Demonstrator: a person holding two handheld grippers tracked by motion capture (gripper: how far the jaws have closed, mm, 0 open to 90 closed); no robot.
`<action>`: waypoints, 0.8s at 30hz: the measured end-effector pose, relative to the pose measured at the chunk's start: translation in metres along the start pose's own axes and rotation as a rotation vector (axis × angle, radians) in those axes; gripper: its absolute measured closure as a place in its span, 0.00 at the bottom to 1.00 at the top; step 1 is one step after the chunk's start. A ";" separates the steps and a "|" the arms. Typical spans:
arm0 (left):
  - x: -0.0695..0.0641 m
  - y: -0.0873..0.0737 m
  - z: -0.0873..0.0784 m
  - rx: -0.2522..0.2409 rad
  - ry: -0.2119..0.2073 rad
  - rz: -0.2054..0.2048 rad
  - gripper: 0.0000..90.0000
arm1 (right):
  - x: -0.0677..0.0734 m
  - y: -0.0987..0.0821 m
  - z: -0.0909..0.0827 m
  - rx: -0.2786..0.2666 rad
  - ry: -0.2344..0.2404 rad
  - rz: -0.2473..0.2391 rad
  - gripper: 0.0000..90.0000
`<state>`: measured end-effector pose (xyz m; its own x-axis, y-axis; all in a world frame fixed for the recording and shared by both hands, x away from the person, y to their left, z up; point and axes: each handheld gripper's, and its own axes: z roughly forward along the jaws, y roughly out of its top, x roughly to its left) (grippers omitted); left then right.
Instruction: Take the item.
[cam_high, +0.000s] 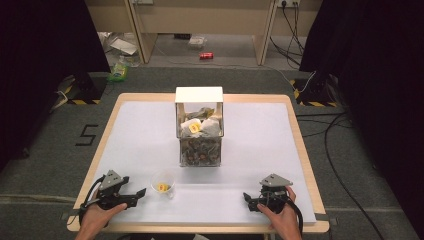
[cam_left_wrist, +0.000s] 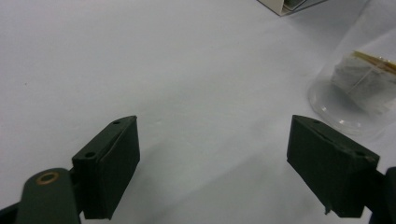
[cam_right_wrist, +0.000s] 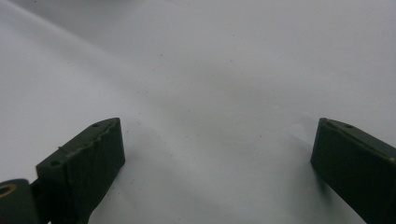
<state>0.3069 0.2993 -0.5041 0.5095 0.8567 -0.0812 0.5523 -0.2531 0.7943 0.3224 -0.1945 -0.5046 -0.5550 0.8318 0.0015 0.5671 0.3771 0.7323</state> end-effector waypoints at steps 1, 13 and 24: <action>0.000 -0.001 0.000 0.000 0.001 0.001 0.19 | 0.000 0.000 0.000 0.000 0.000 0.002 0.04; -0.010 -0.011 -0.005 -0.004 0.008 0.022 0.19 | 0.000 0.000 0.000 -0.001 -0.001 -0.004 0.04; -0.023 -0.020 -0.006 -0.021 0.016 0.041 0.19 | 0.000 0.000 0.000 -0.002 0.000 -0.003 0.04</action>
<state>0.2798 0.2870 -0.5148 0.5207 0.8529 -0.0390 0.5172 -0.2787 0.8092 0.3224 -0.1948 -0.5047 -0.5567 0.8307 -0.0013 0.5640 0.3791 0.7336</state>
